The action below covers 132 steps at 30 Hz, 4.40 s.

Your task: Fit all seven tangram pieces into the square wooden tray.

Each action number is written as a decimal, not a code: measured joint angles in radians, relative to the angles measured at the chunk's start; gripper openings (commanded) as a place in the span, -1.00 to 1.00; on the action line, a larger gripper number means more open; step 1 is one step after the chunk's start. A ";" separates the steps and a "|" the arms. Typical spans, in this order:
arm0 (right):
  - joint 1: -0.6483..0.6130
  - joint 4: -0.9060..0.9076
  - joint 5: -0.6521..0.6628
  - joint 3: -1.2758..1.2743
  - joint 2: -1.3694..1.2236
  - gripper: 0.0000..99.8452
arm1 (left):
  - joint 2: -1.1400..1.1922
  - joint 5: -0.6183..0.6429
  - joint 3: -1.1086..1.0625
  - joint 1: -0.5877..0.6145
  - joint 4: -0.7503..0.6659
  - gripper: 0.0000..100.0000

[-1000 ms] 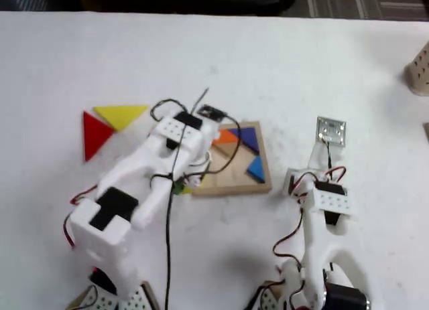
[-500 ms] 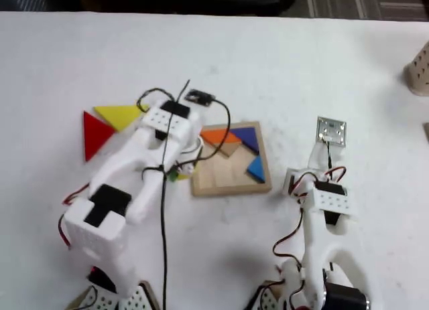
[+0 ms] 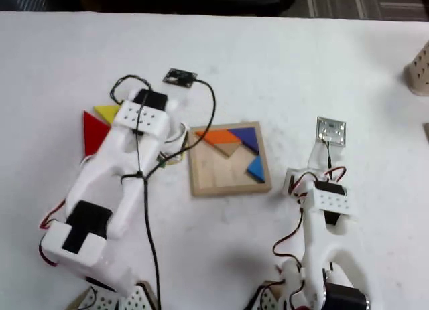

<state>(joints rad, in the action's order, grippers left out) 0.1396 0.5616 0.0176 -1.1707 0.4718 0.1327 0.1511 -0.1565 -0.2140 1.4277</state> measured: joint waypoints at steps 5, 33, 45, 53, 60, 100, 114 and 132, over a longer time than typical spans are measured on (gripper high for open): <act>-0.002 0.000 0.000 0.000 0.000 -0.87 | 0.000 0.000 0.000 -0.137 -0.081 -0.96; 0.091 -0.041 0.000 0.000 0.000 -0.88 | 0.169 0.120 -0.002 -0.427 -0.440 -0.44; 0.091 -0.041 0.000 0.000 0.000 -0.88 | 0.064 0.129 -0.002 -0.184 -0.345 -0.44; 0.091 -0.041 0.000 0.000 0.000 -0.88 | -0.167 0.080 -0.281 -0.207 -0.281 -0.43; 0.091 -0.041 0.000 0.000 0.000 -0.88 | -0.457 -0.160 -0.608 -0.373 -0.358 -0.43; 0.074 -0.041 0.000 0.000 0.000 -0.88 | 0.101 0.181 -0.285 -0.586 -0.436 -0.64; 0.074 -0.041 0.000 0.000 0.000 -0.88 | 0.041 0.176 -0.301 -0.516 -0.413 -0.64; 0.074 -0.041 0.000 0.000 0.000 -0.88 | -0.198 0.175 -0.482 -0.370 -0.554 -0.62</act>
<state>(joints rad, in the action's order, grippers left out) 0.2133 0.5201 0.0176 -1.1707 0.4718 -0.0652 0.3261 -0.6383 -0.5838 0.8738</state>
